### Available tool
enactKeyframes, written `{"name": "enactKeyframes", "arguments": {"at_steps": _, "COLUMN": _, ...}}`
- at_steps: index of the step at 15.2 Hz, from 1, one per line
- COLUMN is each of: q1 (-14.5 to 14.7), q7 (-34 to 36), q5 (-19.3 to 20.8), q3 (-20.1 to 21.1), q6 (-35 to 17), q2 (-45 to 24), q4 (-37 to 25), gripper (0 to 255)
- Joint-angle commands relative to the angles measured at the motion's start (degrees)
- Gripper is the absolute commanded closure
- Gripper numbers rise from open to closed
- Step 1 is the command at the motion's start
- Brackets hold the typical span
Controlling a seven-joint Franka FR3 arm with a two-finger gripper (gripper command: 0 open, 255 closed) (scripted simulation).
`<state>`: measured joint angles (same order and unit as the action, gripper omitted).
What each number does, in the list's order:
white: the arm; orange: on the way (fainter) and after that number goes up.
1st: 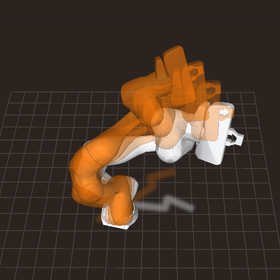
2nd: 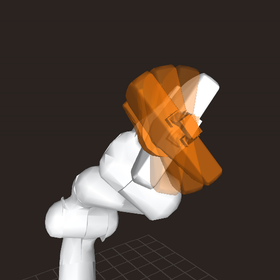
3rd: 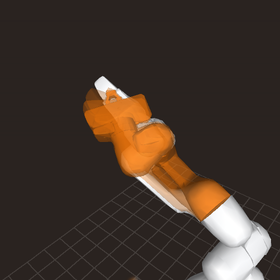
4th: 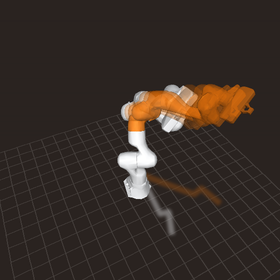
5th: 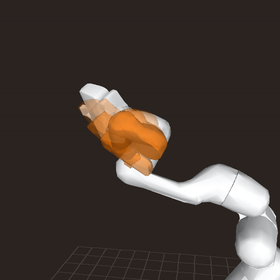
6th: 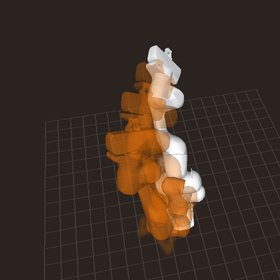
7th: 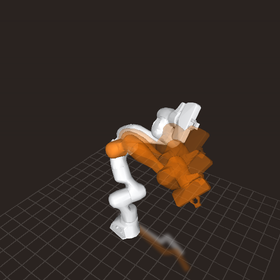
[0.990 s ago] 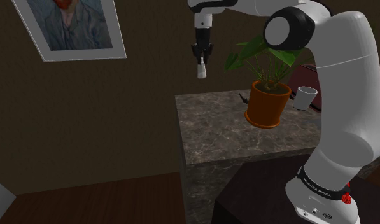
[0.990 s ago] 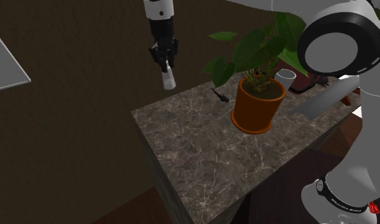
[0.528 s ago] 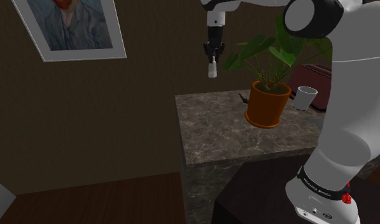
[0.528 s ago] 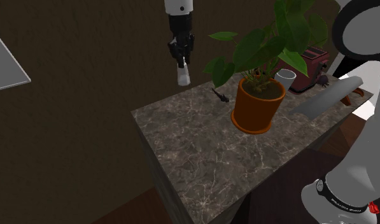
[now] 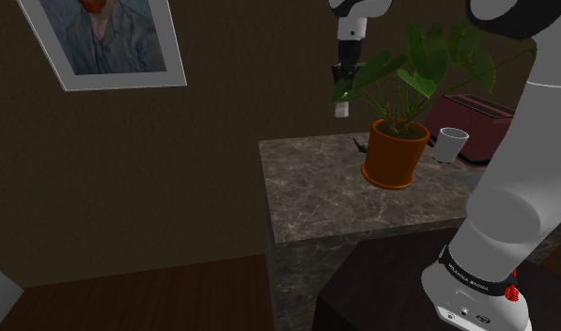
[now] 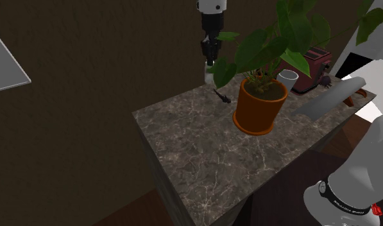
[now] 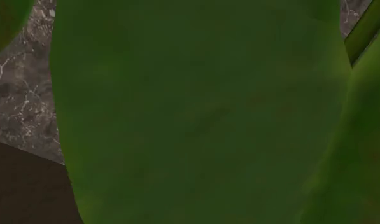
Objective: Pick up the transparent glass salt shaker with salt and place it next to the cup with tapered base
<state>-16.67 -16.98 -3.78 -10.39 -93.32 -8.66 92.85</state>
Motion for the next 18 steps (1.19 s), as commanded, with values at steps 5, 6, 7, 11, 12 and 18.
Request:
{"name": "enactKeyframes", "arguments": {"at_steps": 5, "q1": -3.2, "q7": -6.1, "q5": 2.1, "q3": -3.0, "q6": -1.7, "q2": 7.3, "q4": 9.0, "gripper": 255}}
{"name": "enactKeyframes", "arguments": {"at_steps": 6, "q1": -3.8, "q7": -7.1, "q5": 2.5, "q3": -3.5, "q6": -1.8, "q2": 8.2, "q4": 10.1, "gripper": 255}}
{"name": "enactKeyframes", "arguments": {"at_steps": 7, "q1": -4.4, "q7": -8.2, "q5": 2.8, "q3": -4.1, "q6": -2.0, "q2": 9.2, "q4": 11.2, "gripper": 255}}
{"name": "enactKeyframes", "arguments": {"at_steps": 11, "q1": -6.7, "q7": -12.6, "q5": 4.5, "q3": -6.5, "q6": -2.5, "q2": 12.4, "q4": 14.8, "gripper": 255}}
{"name": "enactKeyframes", "arguments": {"at_steps": 12, "q1": -7.3, "q7": -13.7, "q5": 4.9, "q3": -7.1, "q6": -2.6, "q2": 13.0, "q4": 15.5, "gripper": 255}}
{"name": "enactKeyframes", "arguments": {"at_steps": 18, "q1": -11.0, "q7": -20.8, "q5": 7.4, "q3": -11.2, "q6": -2.9, "q2": 16.0, "q4": 18.5, "gripper": 255}}
